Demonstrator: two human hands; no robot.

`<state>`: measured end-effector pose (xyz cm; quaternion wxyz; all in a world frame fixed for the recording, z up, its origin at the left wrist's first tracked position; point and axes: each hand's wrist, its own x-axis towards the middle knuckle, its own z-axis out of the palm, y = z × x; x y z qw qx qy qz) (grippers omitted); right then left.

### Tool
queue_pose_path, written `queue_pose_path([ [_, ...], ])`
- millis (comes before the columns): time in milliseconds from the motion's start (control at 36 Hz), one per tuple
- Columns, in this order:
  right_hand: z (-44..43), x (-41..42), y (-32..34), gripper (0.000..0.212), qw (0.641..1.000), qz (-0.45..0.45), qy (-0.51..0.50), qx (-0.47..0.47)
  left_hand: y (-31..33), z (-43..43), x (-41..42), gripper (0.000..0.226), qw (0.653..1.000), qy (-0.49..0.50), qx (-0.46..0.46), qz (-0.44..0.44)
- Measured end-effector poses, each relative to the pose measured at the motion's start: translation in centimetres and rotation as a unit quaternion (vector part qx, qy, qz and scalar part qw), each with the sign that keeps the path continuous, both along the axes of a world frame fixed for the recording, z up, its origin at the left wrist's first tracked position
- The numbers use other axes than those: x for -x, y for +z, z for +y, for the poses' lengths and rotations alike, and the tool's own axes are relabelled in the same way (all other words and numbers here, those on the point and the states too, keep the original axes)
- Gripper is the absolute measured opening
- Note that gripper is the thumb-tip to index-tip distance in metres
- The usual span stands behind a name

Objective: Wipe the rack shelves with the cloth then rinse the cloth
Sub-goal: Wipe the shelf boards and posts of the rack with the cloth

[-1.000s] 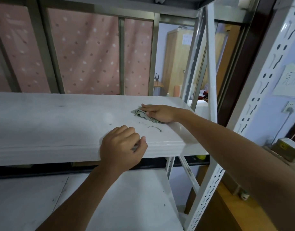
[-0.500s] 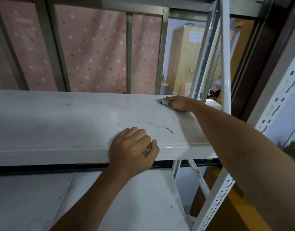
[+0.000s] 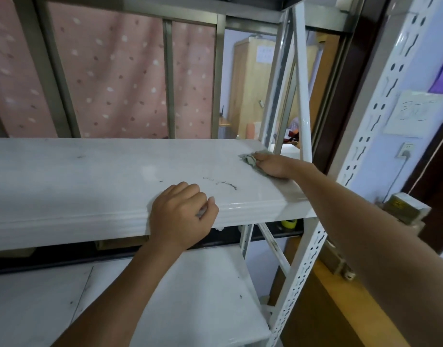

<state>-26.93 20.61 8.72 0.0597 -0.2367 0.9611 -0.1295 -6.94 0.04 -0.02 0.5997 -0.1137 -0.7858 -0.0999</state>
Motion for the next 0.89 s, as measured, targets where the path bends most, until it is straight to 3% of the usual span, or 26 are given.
queue_pose_path([
  [306,-2.3,-6.6,-1.5,0.045,0.996,-0.013,0.079,0.045,0.1,0.1,-0.2,0.044,1.0,0.0,0.005,0.006],
  [556,-0.5,-6.9,-1.7,0.043,0.998,-0.012,0.037,0.054,0.2,-0.2,-0.3,0.042,1.0,0.002,0.009,-0.008],
  [694,-0.3,-4.1,-1.3,0.048,0.999,0.007,-0.038,-0.035,-0.2,-0.7,-0.4,0.041,0.999,-0.01,0.015,-0.031],
  [889,-2.9,3.0,-2.0,0.061,0.994,0.056,-0.014,-0.094,0.1,-0.8,-0.4,0.044,0.999,-0.023,0.003,-0.03],
])
